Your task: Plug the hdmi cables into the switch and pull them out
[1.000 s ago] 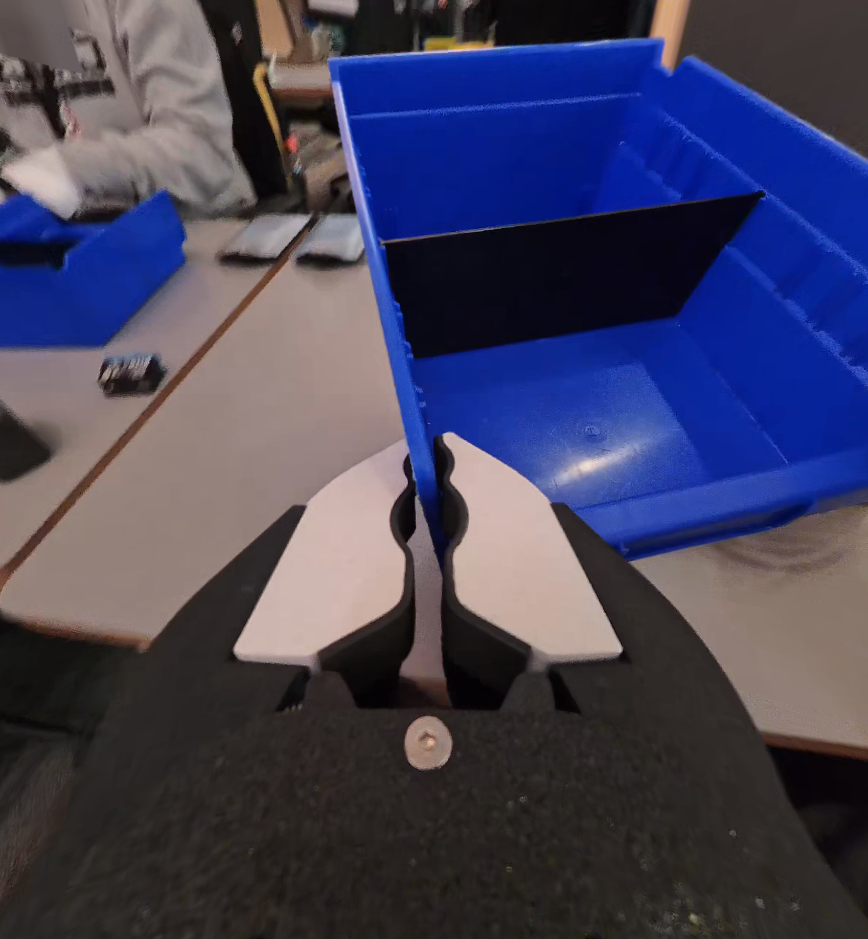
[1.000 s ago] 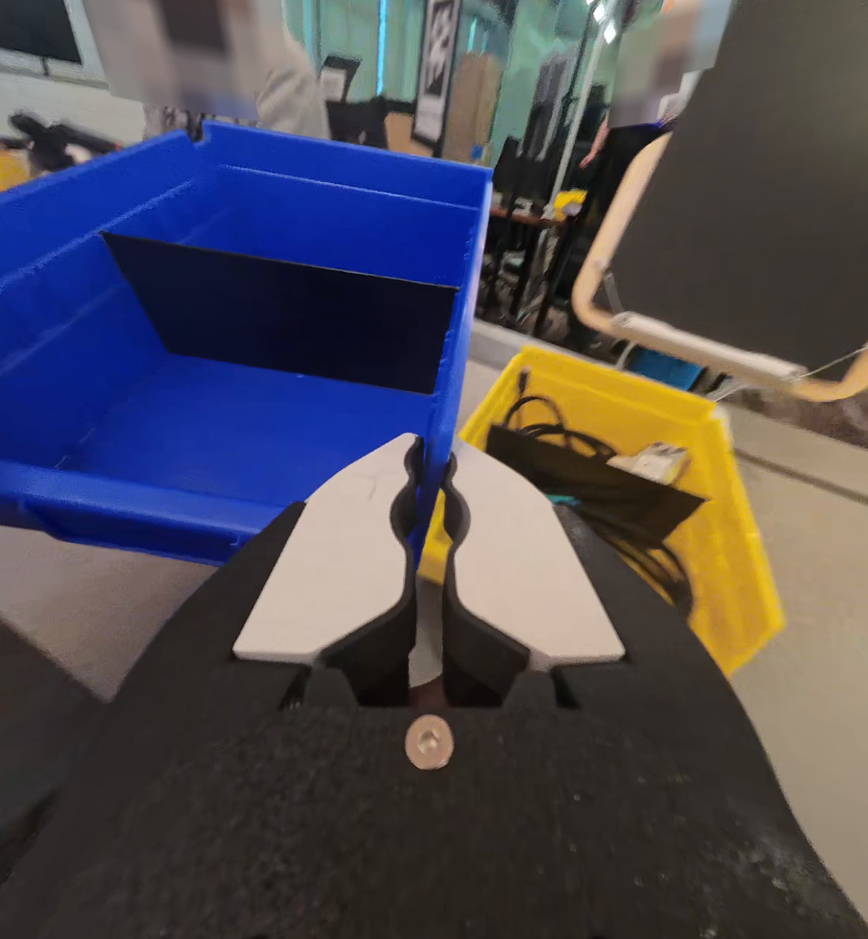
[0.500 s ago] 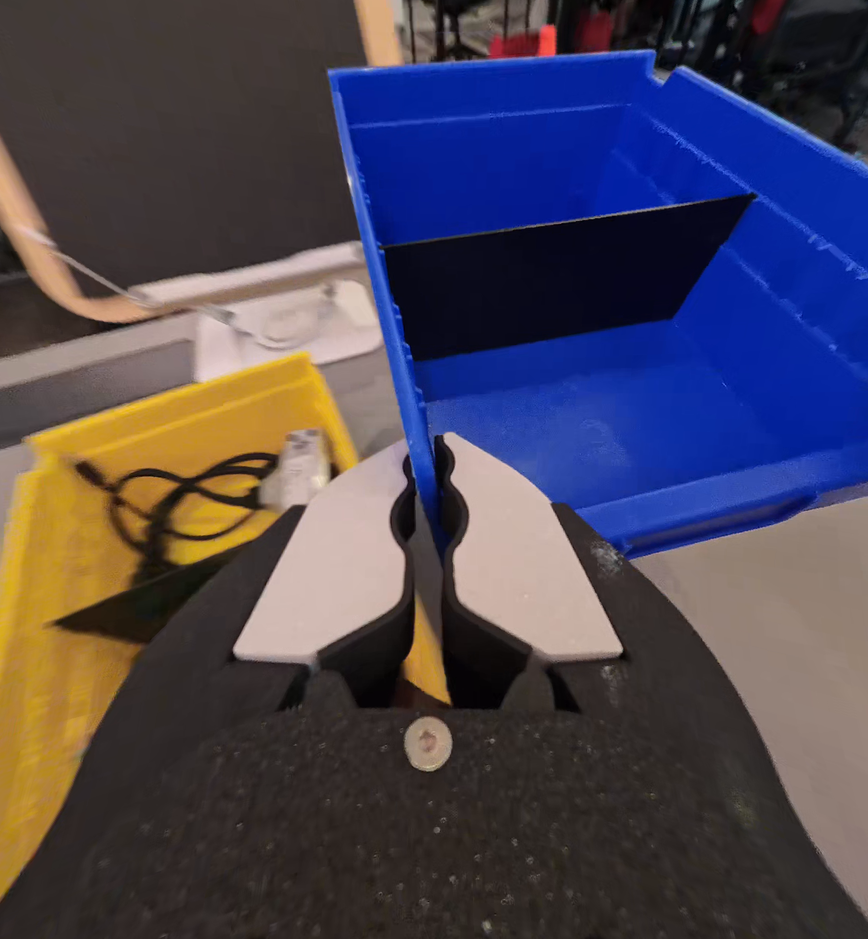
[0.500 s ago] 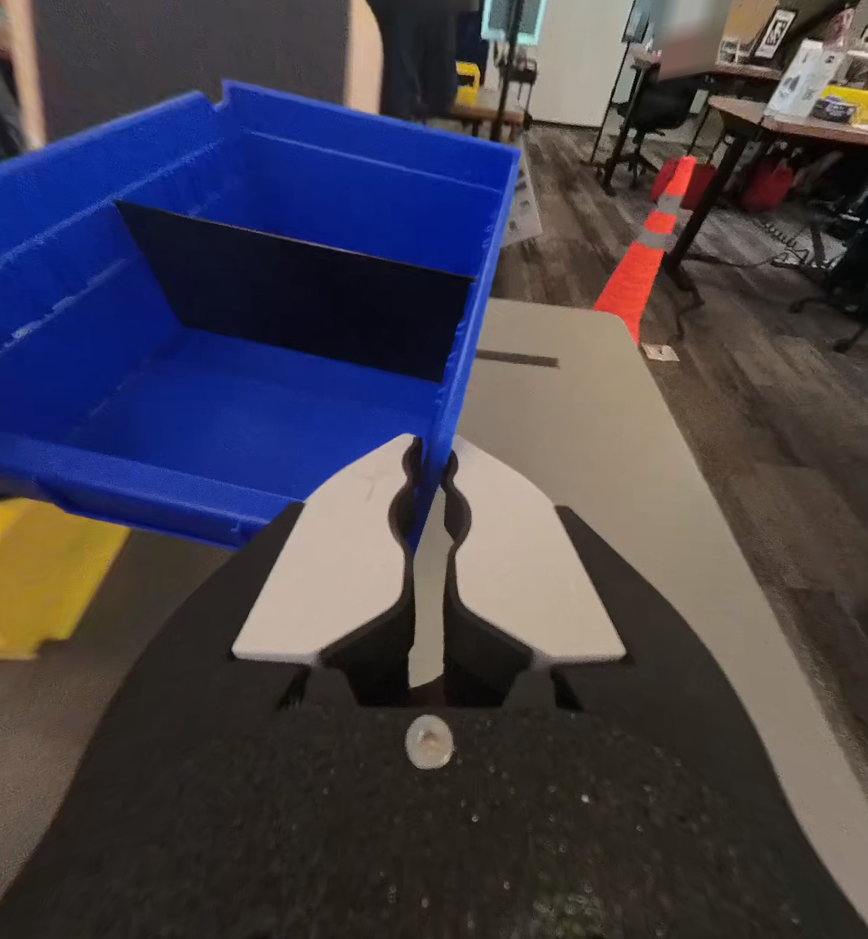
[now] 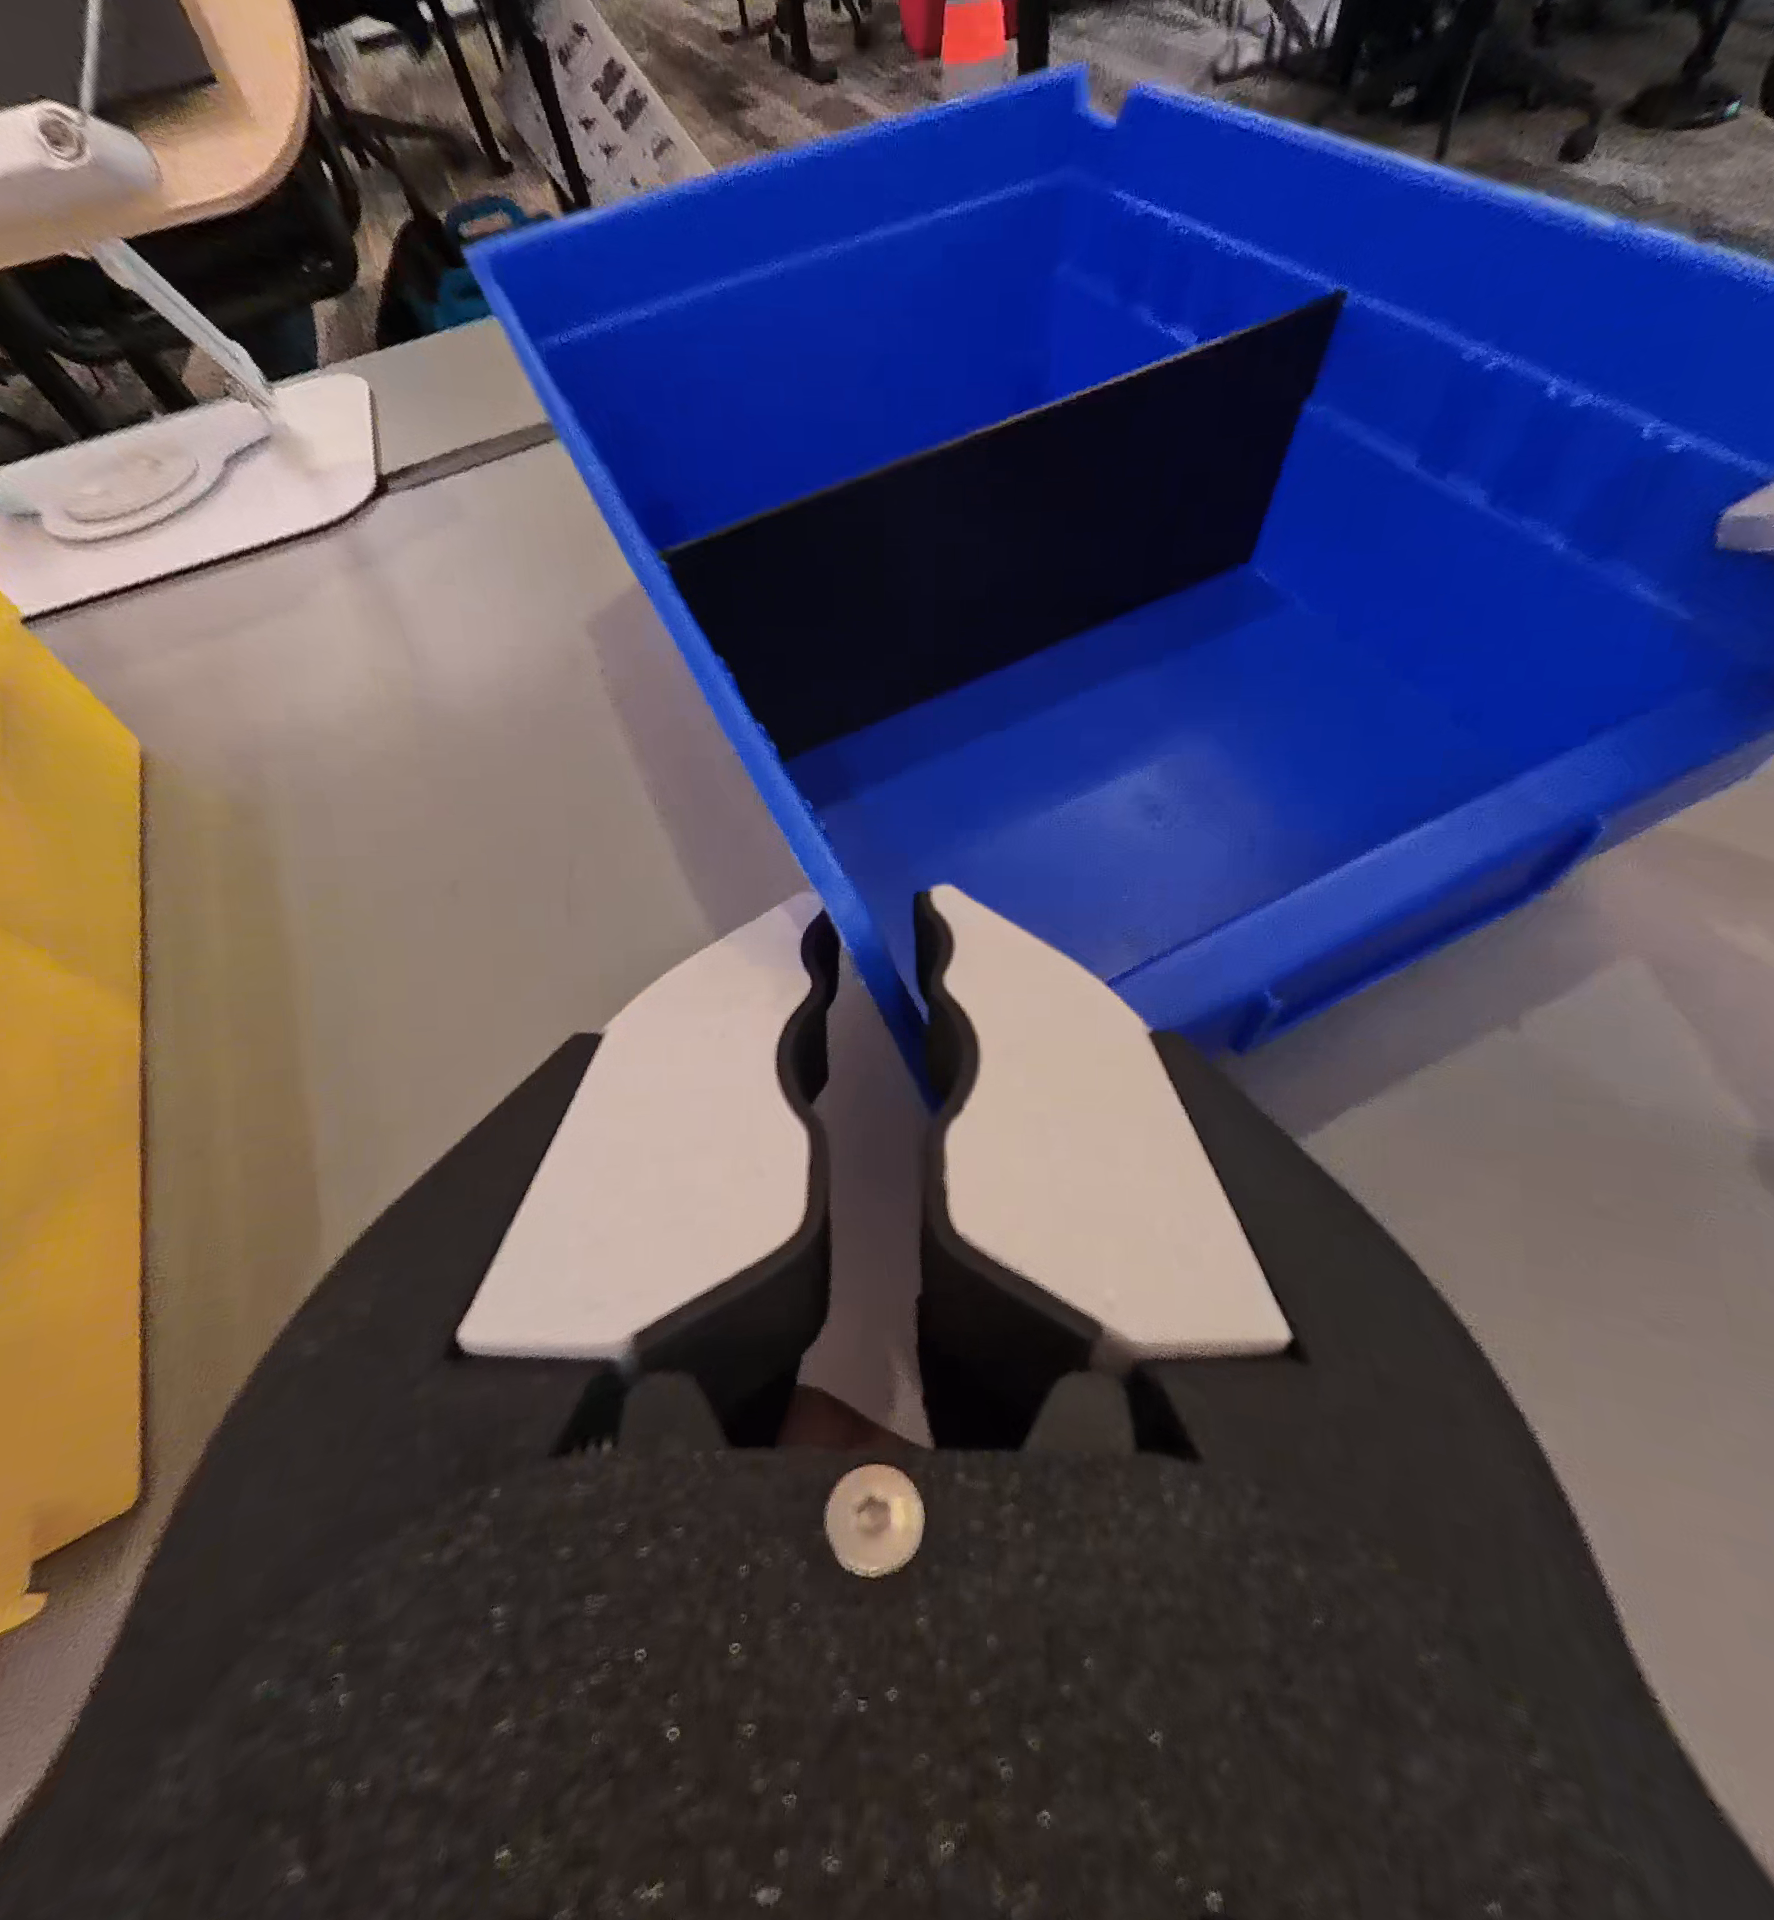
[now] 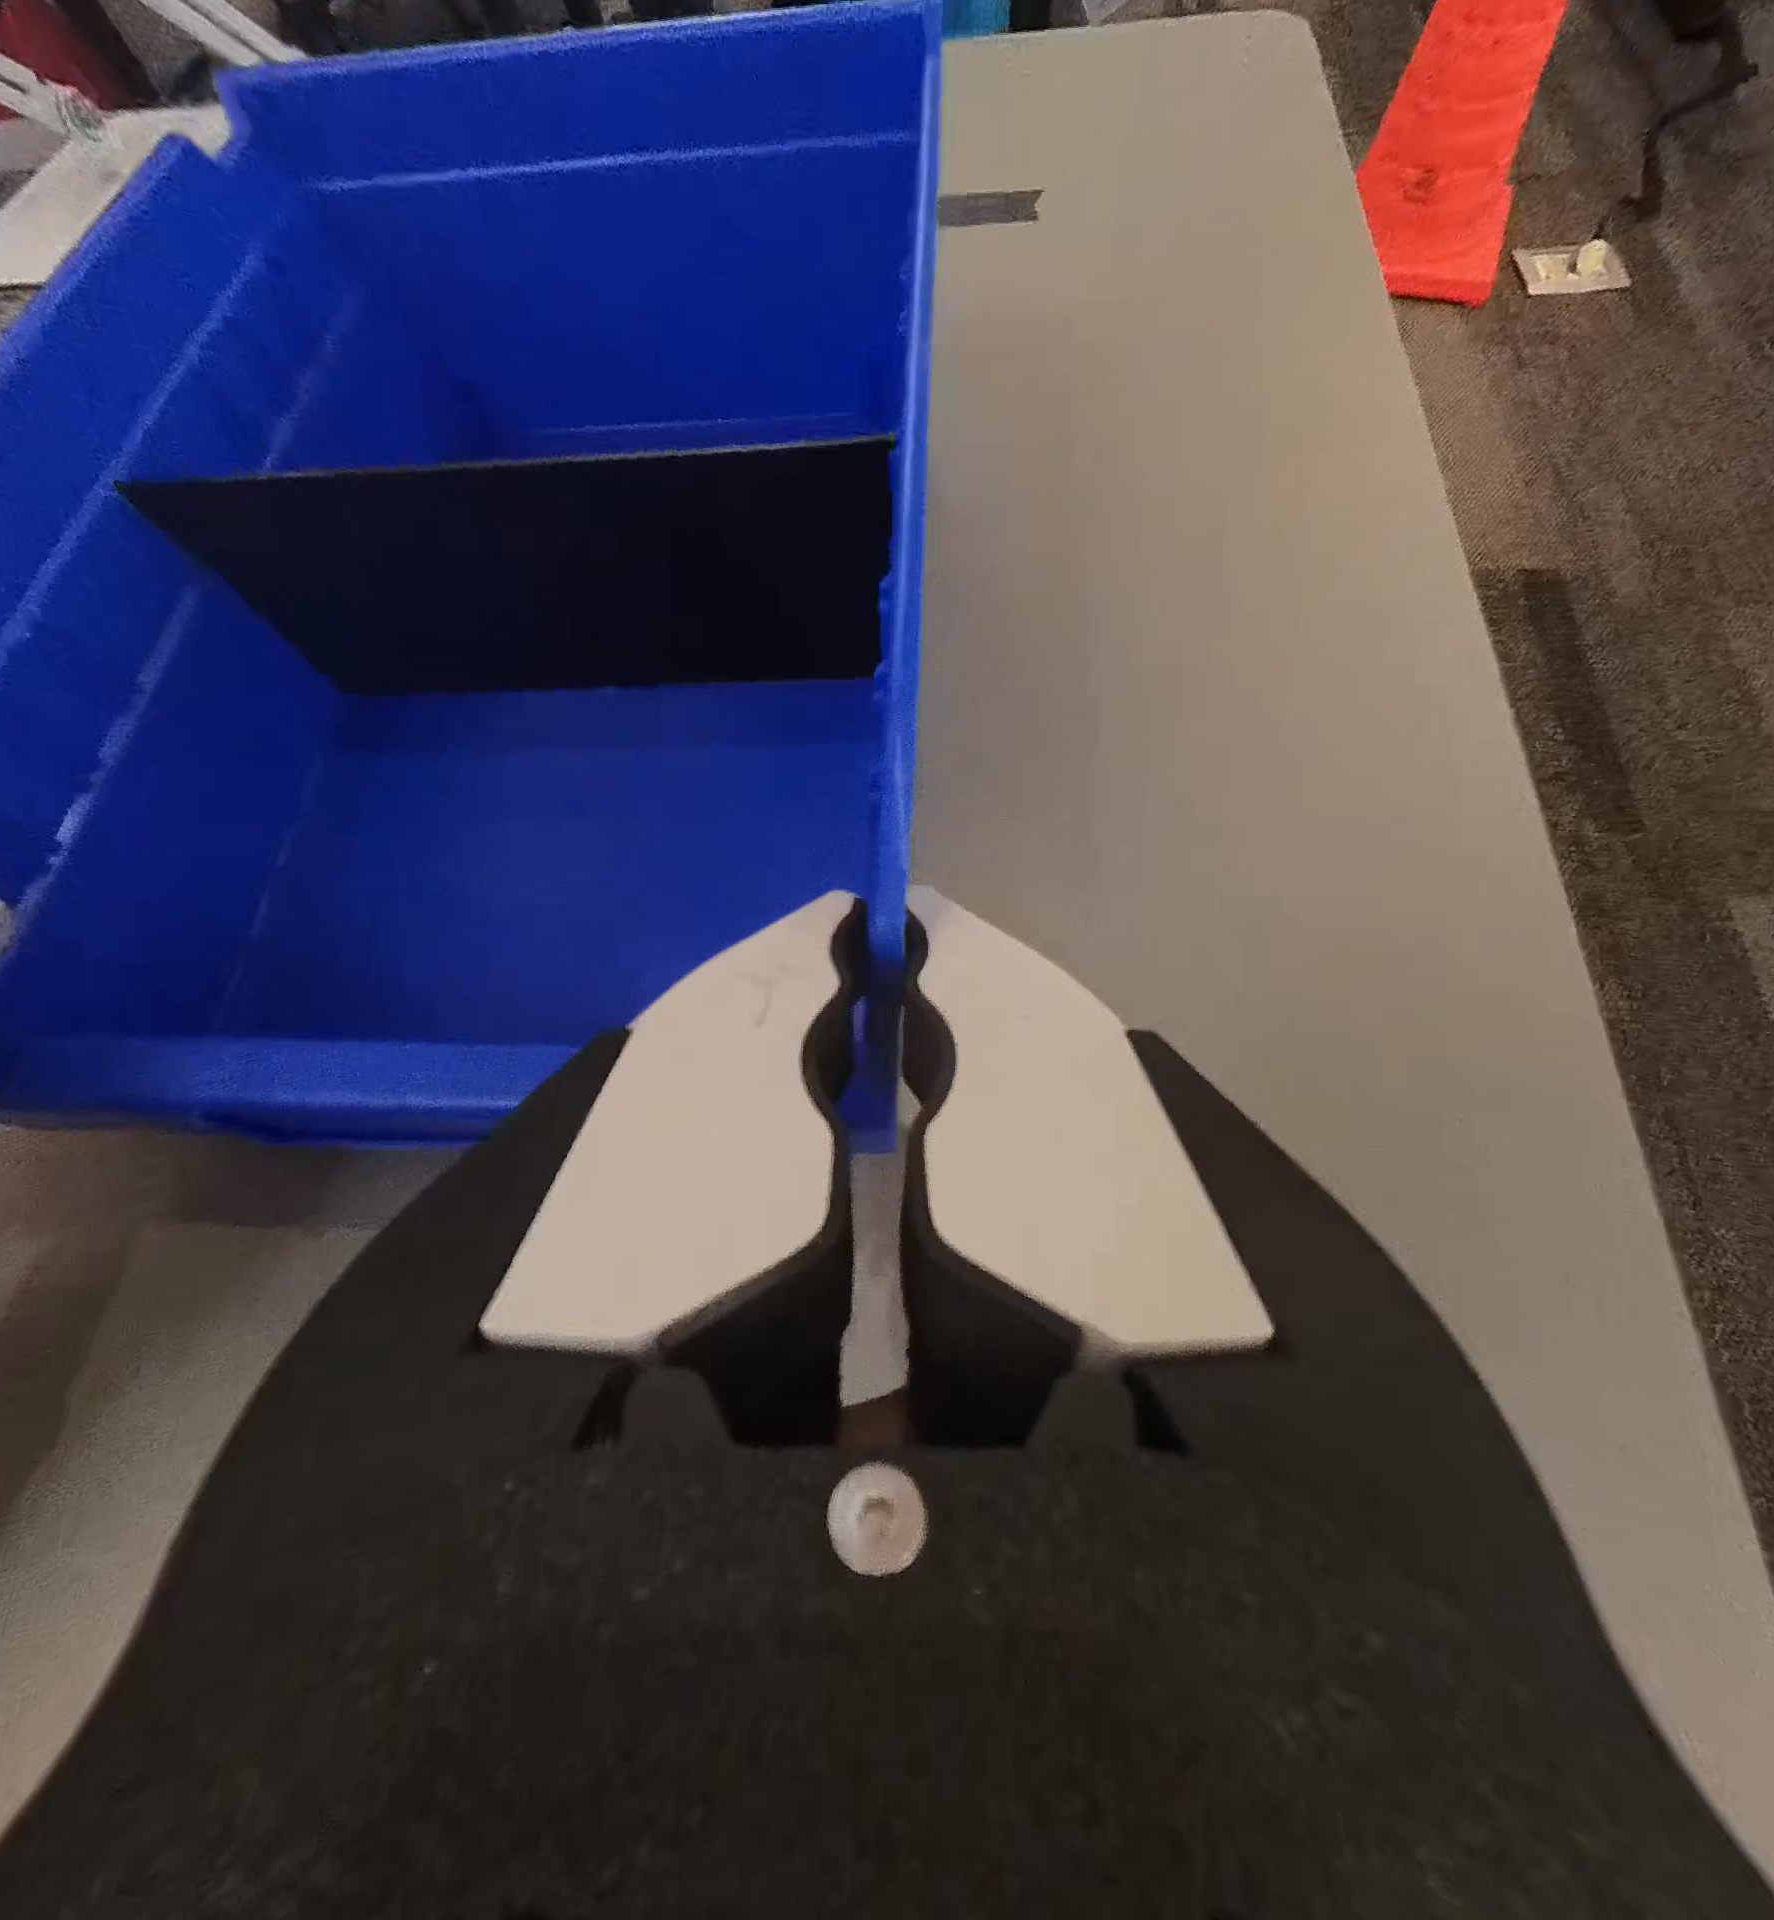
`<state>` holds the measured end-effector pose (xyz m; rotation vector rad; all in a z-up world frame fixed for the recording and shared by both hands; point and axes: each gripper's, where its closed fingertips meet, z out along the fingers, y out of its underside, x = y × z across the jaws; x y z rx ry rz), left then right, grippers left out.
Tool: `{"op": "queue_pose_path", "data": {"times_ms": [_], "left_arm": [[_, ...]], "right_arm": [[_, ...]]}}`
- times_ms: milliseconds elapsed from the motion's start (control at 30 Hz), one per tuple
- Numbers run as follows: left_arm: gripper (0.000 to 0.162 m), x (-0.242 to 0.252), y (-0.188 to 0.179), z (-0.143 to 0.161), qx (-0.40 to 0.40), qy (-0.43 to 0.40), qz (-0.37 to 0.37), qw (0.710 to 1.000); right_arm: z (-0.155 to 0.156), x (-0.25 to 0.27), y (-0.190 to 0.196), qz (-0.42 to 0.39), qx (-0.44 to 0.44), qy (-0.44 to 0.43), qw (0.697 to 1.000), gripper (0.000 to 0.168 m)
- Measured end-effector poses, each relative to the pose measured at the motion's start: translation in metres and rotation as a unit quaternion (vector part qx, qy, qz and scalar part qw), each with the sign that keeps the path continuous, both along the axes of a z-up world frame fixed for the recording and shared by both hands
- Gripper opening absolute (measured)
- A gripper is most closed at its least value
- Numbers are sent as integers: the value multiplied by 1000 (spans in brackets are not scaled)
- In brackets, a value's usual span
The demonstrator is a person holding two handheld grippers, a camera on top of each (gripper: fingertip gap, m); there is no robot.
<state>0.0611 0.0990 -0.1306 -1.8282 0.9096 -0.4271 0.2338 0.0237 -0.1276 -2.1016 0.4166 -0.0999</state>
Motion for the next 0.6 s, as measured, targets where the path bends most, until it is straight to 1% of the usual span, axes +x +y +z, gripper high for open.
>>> {"op": "queue_pose_path", "data": {"times_ms": [33, 67, 133, 200, 300, 367, 400, 467, 533, 600], "left_arm": [[15, 1, -4, -1, -13, 3, -11, 1000], [23, 2, -9, 0, -30, -1, -27, 999], [35, -2, -21, 11, -57, -21, -62, 996], [56, -16, -33, 21, -81, -22, -101, 991], [60, -67, -29, 42, -106, -42, -118, 986], [61, -117, -7, 59, -94, -64, -90, 989], [60, -147, 10, 67, -73, -71, -63, 993], [57, -213, 50, 79, -11, -72, 17, 997], [53, -277, 86, 77, 30, -53, 102, 993], [55, -319, 108, 61, 19, -38, 152, 988]], "right_arm": [[0, 0, 0, -3, 0, 7, 1000, 3], [0, 0, 0, -2, -4, 8, 1000, 3], [0, 1, -3, -6, -22, -2, 1000, 5], [11, 4, -7, -21, -33, -43, 998, 15], [43, 0, -9, -28, -40, -118, 992, 26], [68, -19, 0, -12, -30, -154, 988, 31], [80, -37, 8, 7, -17, -161, 987, 31], [97, -90, 33, 72, 19, -153, 985, 34], [102, -159, 61, 154, 51, -124, 979, 38], [92, -236, 89, 230, 73, -66, 968, 45]]}}
